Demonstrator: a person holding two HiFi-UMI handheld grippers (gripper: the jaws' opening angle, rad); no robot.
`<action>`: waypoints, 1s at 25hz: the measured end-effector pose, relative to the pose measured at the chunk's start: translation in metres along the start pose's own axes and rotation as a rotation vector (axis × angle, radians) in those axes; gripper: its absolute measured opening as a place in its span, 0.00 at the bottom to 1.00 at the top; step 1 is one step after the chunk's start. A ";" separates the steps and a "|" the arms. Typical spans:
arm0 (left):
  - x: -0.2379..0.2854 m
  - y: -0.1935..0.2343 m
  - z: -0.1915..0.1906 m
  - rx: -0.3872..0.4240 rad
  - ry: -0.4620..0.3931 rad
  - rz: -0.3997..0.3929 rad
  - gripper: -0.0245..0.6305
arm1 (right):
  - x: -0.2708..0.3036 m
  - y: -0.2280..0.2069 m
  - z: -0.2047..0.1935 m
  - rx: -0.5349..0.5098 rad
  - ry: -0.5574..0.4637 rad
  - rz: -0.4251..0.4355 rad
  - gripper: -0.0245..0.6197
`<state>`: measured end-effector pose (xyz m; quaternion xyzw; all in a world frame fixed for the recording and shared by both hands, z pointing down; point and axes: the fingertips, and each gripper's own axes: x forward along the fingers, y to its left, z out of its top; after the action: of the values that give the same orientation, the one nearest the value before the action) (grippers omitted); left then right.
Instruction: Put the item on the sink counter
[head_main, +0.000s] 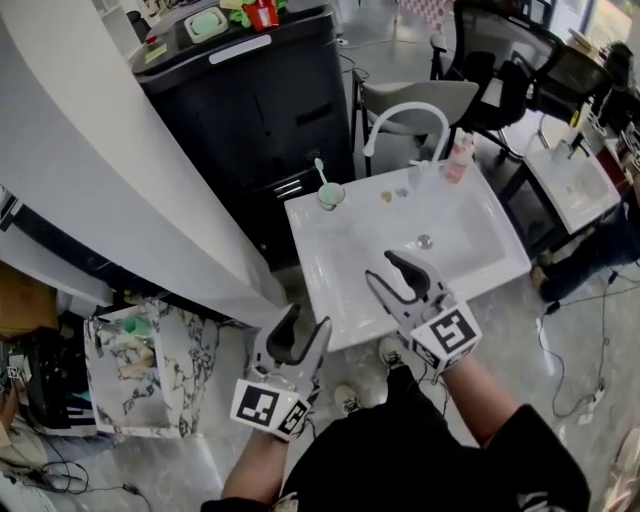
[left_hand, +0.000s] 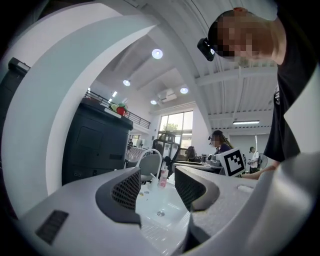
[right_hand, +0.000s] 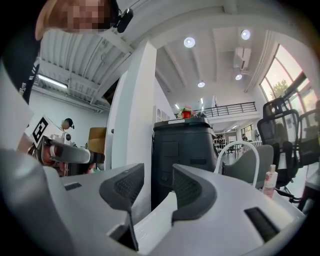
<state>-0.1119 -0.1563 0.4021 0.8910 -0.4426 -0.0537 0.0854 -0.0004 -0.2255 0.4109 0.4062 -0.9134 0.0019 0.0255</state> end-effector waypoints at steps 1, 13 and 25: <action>-0.003 -0.003 0.000 0.000 0.002 -0.013 0.34 | -0.005 0.005 0.000 0.010 0.008 -0.012 0.31; -0.014 -0.028 -0.007 -0.023 0.022 -0.095 0.34 | -0.047 0.033 0.013 -0.014 -0.030 -0.033 0.31; -0.009 -0.081 0.001 0.006 -0.013 0.018 0.34 | -0.088 0.033 0.025 0.021 -0.066 0.108 0.31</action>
<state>-0.0539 -0.1010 0.3852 0.8869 -0.4512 -0.0571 0.0803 0.0329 -0.1389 0.3818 0.3564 -0.9343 -0.0004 -0.0093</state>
